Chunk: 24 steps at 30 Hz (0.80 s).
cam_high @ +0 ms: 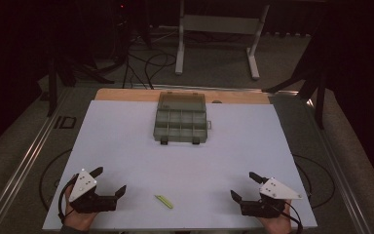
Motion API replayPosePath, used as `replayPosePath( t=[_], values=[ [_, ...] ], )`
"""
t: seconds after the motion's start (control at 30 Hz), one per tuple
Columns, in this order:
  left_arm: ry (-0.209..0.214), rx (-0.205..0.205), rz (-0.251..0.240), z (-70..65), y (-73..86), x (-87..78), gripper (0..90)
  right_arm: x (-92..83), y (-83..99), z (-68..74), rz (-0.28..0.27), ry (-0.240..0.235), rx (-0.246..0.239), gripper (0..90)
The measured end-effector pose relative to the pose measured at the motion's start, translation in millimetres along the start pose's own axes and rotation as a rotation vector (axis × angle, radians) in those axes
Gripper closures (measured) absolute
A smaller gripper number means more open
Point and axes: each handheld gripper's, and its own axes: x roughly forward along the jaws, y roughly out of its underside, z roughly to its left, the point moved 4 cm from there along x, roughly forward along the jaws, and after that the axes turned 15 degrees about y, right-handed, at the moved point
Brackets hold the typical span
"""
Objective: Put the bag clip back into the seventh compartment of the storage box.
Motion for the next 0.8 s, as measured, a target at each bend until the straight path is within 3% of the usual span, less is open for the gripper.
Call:
replayPosePath(
  t=[0.8],
  values=[
    [-0.002, 0.006, 0.002, -2.3, 0.5, -1.3, 0.0, 5.1, -3.7, 2.9, 0.062, -0.039, 0.026, 9.9]
  ],
)
